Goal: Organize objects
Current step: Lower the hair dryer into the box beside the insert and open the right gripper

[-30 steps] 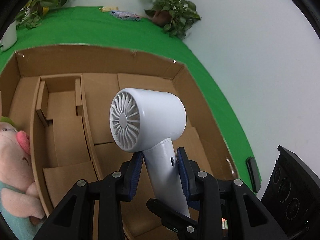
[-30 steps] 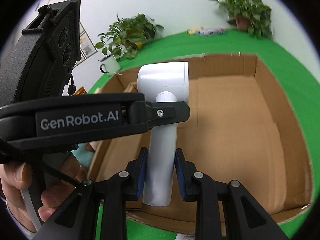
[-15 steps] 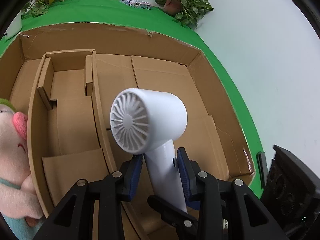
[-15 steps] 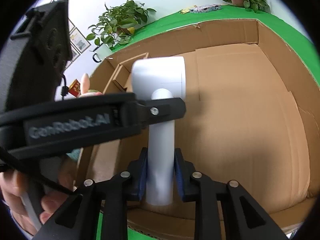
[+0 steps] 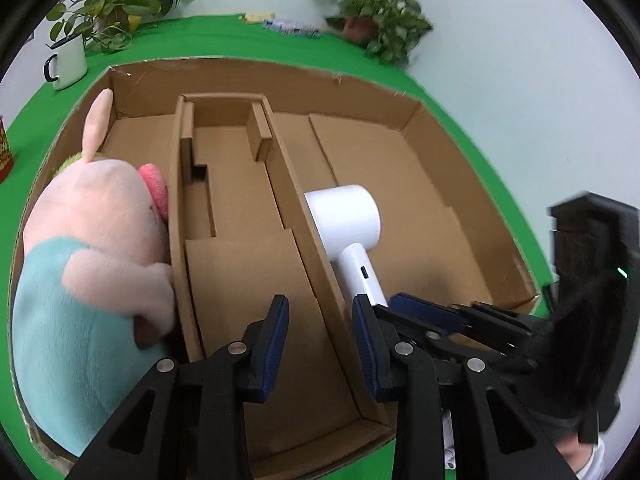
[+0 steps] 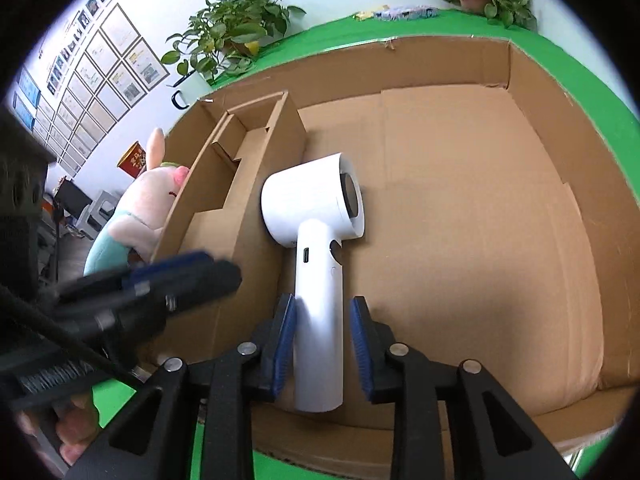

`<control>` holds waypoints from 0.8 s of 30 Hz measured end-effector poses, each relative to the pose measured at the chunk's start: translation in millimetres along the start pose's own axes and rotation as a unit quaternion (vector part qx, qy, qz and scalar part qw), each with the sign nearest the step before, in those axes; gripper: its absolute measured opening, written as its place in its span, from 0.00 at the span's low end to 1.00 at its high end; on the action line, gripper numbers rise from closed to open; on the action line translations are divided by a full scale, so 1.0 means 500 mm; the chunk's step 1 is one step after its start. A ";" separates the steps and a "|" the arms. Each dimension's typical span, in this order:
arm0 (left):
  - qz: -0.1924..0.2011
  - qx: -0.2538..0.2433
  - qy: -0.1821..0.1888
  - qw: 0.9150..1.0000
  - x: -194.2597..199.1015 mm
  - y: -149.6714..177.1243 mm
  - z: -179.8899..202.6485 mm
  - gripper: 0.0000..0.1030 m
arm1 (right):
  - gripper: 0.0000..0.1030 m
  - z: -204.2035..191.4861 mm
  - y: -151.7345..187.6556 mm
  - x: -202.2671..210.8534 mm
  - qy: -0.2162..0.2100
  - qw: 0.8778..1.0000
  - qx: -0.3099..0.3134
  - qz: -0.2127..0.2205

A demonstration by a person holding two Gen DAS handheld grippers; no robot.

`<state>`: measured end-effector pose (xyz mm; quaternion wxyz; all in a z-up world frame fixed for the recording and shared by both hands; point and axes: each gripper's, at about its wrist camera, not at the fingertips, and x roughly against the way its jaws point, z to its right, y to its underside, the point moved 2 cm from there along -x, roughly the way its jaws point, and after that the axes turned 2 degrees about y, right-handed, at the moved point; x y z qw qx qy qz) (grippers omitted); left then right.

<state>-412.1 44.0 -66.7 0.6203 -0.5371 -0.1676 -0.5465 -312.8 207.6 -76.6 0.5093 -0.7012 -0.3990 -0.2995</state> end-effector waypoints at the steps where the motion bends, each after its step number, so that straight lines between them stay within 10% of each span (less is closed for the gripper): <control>1: 0.000 0.000 -0.001 1.000 0.004 0.003 0.000 0.32 | 0.26 -0.007 -0.007 -0.007 0.003 1.000 0.007 -0.003; 24: 0.010 0.008 0.001 1.000 0.022 0.033 -0.012 0.36 | 0.27 -0.020 -0.010 -0.026 -0.010 1.000 -0.005 -0.018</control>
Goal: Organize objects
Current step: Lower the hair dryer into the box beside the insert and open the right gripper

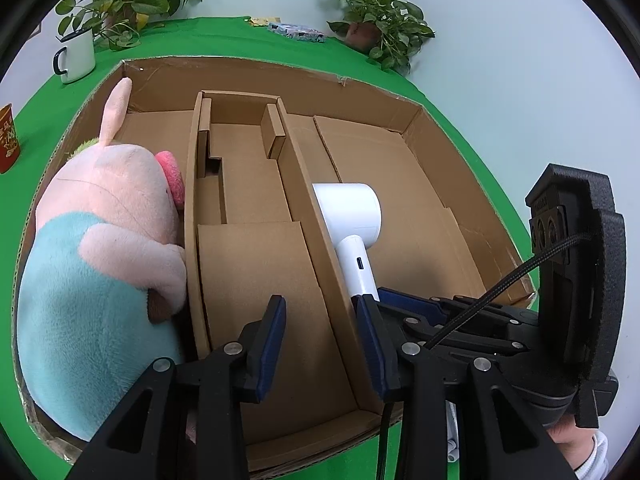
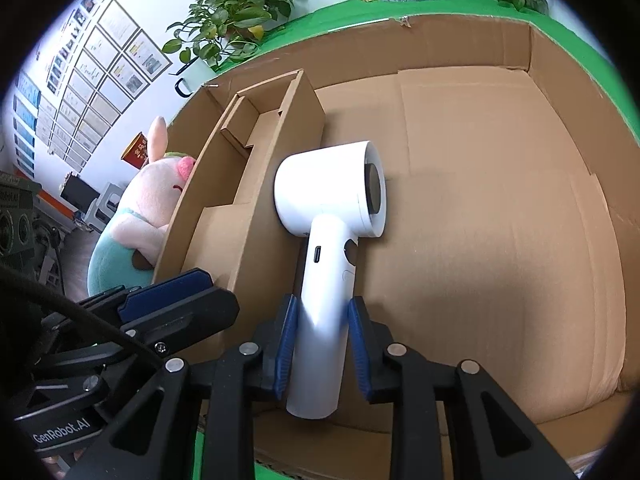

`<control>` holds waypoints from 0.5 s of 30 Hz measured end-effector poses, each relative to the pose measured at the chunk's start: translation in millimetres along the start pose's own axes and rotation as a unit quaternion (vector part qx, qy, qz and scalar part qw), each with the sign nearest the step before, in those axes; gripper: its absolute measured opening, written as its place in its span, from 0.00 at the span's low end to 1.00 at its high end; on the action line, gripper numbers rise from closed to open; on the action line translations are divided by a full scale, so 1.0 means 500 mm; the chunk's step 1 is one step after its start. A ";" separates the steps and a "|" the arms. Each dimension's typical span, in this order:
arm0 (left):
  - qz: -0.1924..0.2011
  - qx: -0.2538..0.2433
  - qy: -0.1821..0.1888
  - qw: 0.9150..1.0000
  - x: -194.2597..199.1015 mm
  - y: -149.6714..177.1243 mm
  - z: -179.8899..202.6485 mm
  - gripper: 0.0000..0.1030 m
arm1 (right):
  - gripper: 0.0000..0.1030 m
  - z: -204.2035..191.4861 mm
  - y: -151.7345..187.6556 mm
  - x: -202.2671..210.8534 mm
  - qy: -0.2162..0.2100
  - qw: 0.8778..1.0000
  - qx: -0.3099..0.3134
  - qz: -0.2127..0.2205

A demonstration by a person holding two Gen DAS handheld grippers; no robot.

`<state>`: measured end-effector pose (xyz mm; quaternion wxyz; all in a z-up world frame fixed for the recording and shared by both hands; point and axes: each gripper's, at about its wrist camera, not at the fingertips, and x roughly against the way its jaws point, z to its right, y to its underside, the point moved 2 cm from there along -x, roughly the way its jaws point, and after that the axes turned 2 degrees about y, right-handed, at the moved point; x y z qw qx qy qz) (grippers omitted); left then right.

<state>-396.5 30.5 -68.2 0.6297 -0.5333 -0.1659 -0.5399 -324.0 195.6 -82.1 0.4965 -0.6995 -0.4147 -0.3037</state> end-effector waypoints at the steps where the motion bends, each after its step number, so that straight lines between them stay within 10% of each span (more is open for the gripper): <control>1: 0.002 -0.003 -0.002 1.000 -0.003 -0.002 0.002 0.36 | 0.30 0.002 0.001 0.005 0.005 1.000 0.001 0.006; 8: 0.076 -0.051 -0.085 0.992 0.077 0.026 0.043 0.43 | 0.79 0.010 0.044 0.146 0.052 0.988 0.051 0.133; 13: 0.209 -0.084 -0.166 0.960 0.209 0.087 0.101 1.00 | 0.81 0.021 0.126 0.283 0.091 0.963 0.088 0.236; 15: 0.251 -0.080 -0.196 0.945 0.257 0.123 0.119 0.99 | 0.82 0.025 0.158 0.317 0.087 0.958 0.091 0.257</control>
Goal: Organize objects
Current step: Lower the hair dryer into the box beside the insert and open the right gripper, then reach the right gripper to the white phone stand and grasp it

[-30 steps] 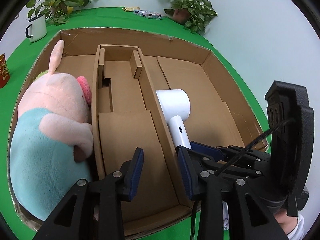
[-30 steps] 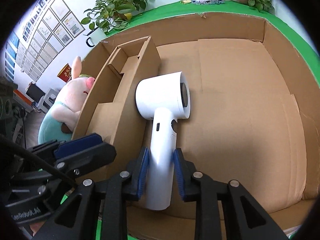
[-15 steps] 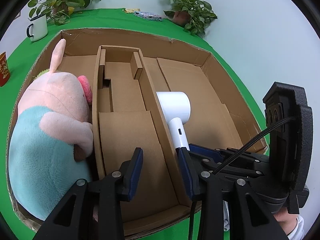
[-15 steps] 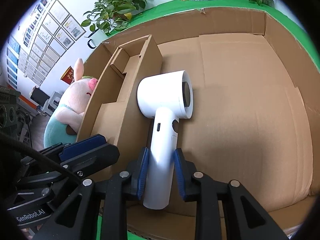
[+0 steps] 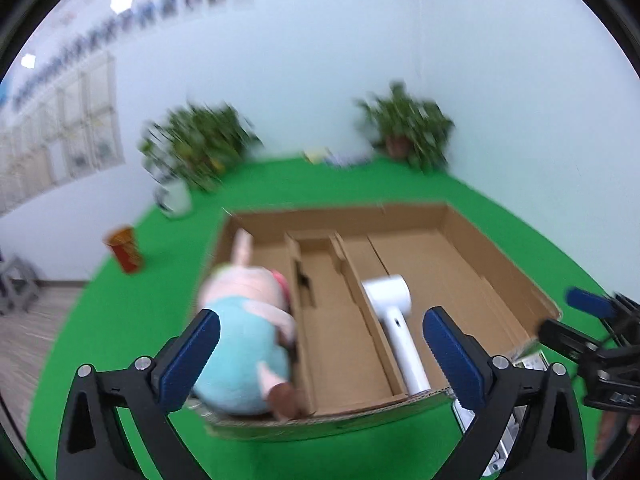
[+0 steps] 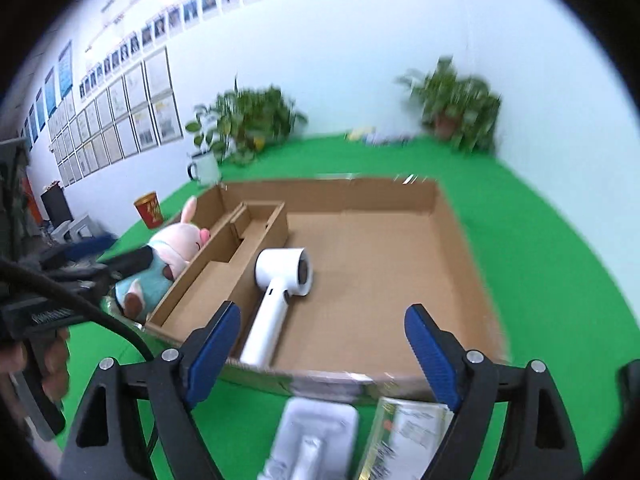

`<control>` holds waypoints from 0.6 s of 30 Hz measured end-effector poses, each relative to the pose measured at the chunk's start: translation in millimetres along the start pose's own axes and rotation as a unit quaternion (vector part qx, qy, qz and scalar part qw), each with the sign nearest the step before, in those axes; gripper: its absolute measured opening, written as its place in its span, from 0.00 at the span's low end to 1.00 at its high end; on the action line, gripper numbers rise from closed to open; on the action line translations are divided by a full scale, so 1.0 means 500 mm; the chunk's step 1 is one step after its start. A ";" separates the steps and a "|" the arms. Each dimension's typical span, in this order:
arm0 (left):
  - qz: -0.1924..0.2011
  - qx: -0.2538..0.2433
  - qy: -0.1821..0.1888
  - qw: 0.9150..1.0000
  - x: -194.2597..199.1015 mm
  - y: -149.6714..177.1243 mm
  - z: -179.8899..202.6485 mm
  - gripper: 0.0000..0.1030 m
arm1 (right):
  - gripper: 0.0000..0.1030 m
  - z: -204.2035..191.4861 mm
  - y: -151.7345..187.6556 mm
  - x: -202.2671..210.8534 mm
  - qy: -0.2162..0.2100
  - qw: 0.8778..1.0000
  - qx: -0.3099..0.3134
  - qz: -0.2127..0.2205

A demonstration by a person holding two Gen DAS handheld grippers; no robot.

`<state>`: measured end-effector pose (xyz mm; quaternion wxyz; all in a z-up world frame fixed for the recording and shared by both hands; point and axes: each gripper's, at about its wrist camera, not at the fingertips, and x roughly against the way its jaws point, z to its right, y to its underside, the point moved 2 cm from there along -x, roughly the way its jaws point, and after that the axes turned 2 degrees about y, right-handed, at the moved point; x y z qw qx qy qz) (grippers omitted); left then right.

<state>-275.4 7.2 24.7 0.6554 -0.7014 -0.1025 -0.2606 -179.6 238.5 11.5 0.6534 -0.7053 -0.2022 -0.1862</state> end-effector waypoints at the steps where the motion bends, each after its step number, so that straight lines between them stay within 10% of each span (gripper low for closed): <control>1: 0.009 0.001 -0.012 1.000 0.028 0.006 -0.003 0.99 | 0.82 0.000 0.005 0.015 -0.009 1.000 -0.006 0.008; 8: 0.028 0.045 -0.046 0.998 0.142 0.065 -0.006 0.99 | 0.80 0.001 0.066 0.080 -0.009 0.999 -0.023 0.025; 10: 0.025 0.040 -0.043 0.998 0.165 0.083 -0.009 0.99 | 0.65 -0.006 0.081 0.084 -0.011 1.000 -0.016 0.018; 11: 0.024 0.034 -0.046 0.998 0.173 0.093 -0.003 0.98 | 0.42 -0.011 0.089 0.084 -0.001 1.000 -0.009 0.011; 13: 0.024 0.020 -0.045 0.998 0.187 0.111 0.009 0.71 | 0.08 -0.016 0.100 0.079 0.020 1.000 -0.006 -0.002; 15: 0.003 0.018 -0.032 0.999 0.188 0.126 0.016 0.16 | 0.08 -0.016 0.106 0.077 0.011 1.000 -0.010 -0.009; 17: -0.011 0.023 -0.025 0.999 0.184 0.138 0.019 0.15 | 0.20 -0.020 0.109 0.078 0.013 1.000 -0.004 -0.011; 18: -0.011 0.021 -0.025 0.999 0.188 0.141 0.021 0.17 | 0.50 -0.022 0.109 0.080 0.013 1.000 -0.001 -0.010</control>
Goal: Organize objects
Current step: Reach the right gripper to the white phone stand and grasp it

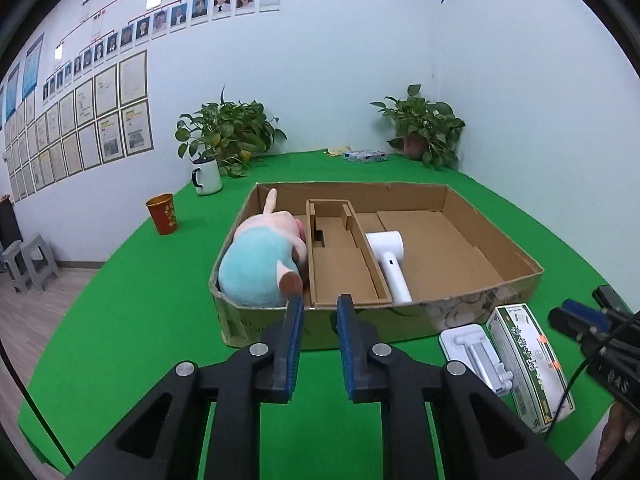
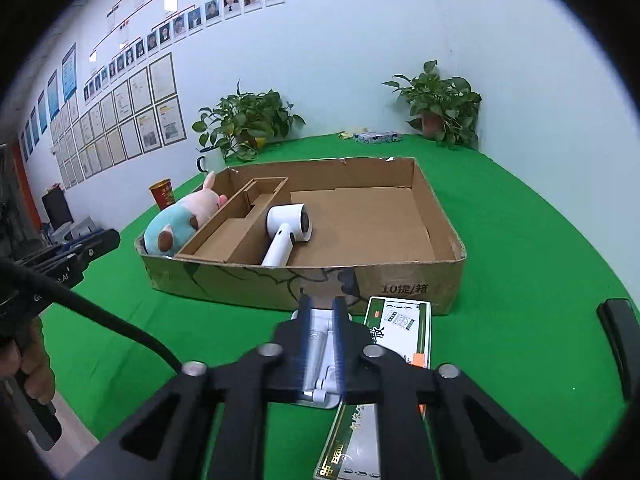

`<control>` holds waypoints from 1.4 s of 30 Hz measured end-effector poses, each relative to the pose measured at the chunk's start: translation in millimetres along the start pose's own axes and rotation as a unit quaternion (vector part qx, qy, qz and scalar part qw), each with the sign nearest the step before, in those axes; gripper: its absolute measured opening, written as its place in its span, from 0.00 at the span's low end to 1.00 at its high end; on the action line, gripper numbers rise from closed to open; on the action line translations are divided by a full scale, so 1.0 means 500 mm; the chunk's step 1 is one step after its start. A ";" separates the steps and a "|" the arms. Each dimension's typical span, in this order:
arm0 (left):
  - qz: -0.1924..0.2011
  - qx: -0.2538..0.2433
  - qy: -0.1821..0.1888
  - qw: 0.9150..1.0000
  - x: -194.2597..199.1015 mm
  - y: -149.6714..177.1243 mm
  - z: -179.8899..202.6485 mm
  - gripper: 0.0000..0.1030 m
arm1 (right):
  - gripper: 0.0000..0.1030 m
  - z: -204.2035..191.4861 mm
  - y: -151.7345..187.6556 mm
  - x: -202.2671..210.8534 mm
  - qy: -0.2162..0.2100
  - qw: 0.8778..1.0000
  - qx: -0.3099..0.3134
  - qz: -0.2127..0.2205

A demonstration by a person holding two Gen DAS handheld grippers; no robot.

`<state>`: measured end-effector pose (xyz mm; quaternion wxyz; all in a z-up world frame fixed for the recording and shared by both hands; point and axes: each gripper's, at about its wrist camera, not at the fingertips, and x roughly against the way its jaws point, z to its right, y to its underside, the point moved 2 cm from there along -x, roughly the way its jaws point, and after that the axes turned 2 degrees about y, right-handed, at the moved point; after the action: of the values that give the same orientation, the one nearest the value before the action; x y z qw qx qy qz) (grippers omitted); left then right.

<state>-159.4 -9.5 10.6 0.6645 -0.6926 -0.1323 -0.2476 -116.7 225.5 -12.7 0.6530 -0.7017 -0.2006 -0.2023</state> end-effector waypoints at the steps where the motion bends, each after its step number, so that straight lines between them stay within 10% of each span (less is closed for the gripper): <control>1: 0.002 -0.002 -0.001 1.000 -0.003 -0.001 0.001 0.21 | 0.69 -0.003 0.004 0.006 -0.009 1.000 -0.001 0.005; 2: 0.004 -0.003 -0.003 1.000 -0.001 -0.002 0.003 0.44 | 0.92 -0.003 0.006 0.012 -0.021 1.000 -0.005 0.011; 3: 0.009 -0.001 -0.002 1.000 0.006 -0.002 0.004 0.84 | 0.94 -0.004 0.006 0.016 -0.031 0.999 -0.008 0.015; 4: 0.014 0.002 -0.002 1.000 0.004 -0.010 0.000 1.00 | 0.94 -0.009 0.008 0.019 -0.040 0.999 -0.006 0.014; 15: -0.017 0.015 0.028 0.999 -0.009 0.022 0.006 0.99 | 0.94 -0.120 0.106 0.011 -0.166 0.982 0.079 -0.044; 28: -0.060 0.022 0.088 0.994 -0.068 0.059 0.031 0.99 | 0.95 -0.016 0.150 -0.022 -0.048 0.993 0.052 -0.099; 42: -0.087 0.019 0.105 0.990 -0.145 0.059 0.036 0.99 | 0.99 -0.050 0.088 -0.134 -0.016 0.991 0.039 -0.129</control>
<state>-202.2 16.3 -52.0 0.6636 -0.6360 -0.1257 -0.3733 -149.3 196.6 -84.6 0.6452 -0.6467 -0.3079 -0.2659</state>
